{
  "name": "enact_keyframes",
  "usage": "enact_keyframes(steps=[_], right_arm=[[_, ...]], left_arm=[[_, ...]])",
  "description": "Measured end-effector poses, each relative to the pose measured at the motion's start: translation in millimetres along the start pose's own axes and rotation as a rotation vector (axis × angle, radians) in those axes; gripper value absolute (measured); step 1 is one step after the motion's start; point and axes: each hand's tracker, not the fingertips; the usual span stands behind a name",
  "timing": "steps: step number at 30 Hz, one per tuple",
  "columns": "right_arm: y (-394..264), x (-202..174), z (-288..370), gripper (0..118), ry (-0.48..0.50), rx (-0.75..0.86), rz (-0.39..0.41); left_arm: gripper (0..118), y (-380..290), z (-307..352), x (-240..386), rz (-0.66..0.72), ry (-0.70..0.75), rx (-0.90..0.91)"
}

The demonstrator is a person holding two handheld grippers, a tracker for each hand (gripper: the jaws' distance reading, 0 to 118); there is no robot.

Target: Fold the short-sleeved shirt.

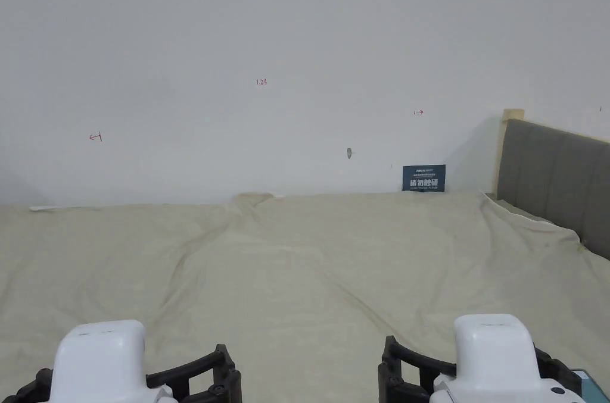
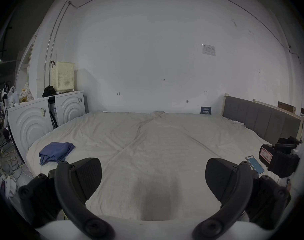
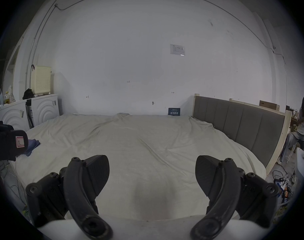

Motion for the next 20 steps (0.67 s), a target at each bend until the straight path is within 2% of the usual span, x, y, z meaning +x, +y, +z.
enact_keyframes(steps=[20], right_arm=[[-3.5, 0.8, -6.3, 103, 0.025, -0.021, -0.018]], left_arm=[[118, -7.3, -4.3, 2.4, -0.009, 0.014, -0.018]])
